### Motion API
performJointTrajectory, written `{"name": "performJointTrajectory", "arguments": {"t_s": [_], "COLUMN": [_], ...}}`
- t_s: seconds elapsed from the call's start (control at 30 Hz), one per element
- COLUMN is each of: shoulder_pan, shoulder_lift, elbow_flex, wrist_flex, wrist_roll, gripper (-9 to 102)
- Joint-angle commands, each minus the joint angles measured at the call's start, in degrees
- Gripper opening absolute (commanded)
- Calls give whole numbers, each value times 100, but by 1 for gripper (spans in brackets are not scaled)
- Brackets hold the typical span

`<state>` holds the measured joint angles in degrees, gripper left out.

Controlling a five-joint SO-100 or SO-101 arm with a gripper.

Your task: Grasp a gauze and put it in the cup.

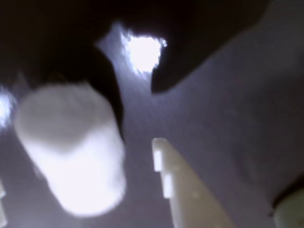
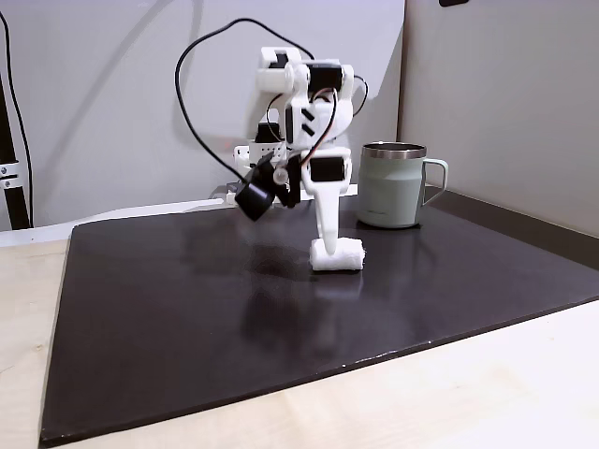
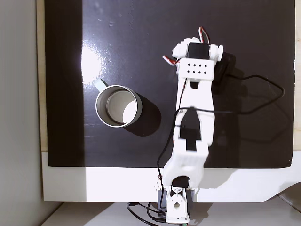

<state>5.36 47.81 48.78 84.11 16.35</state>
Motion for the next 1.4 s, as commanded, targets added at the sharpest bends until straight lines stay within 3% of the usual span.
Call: {"name": "performJointTrajectory", "arguments": {"t_s": [0.0,0.1,0.17,0.2,0.9,1.17,1.37], "shoulder_pan": [123,193,220,246,18,-70,-141], "shoulder_lift": [-580,-1538,-2646,-2716,-3542,-3683,-3164], "elbow_flex": [-1494,-3146,-5194,-5317,-6170,-6460,-6144], "wrist_flex": [519,1248,1951,1934,1925,1925,1925], "wrist_roll": [-53,-53,-114,-149,35,431,431], "gripper": [34,34,33,32,28,2,0]}}
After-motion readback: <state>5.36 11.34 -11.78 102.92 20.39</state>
